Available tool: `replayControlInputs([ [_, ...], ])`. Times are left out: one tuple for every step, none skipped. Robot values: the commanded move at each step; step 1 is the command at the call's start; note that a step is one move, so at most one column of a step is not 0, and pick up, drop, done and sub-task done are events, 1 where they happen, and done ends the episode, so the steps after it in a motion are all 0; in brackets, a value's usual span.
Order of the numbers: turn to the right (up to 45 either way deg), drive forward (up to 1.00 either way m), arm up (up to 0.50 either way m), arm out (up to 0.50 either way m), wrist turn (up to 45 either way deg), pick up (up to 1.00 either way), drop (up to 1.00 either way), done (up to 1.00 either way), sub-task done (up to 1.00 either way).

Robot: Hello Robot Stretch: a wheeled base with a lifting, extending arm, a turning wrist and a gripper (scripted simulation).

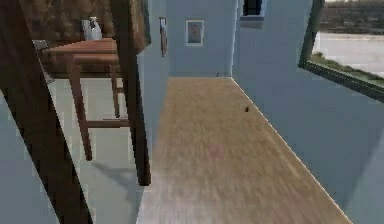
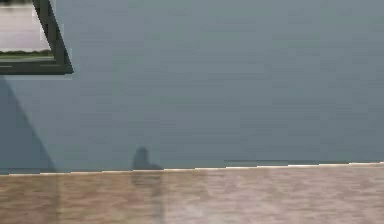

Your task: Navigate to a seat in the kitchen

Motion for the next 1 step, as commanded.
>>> replayControlInputs([
  [0.0, 0.7, 0.0, 0.0, 0.0, 0.0, 0.0, 0.0, 0.0],
])
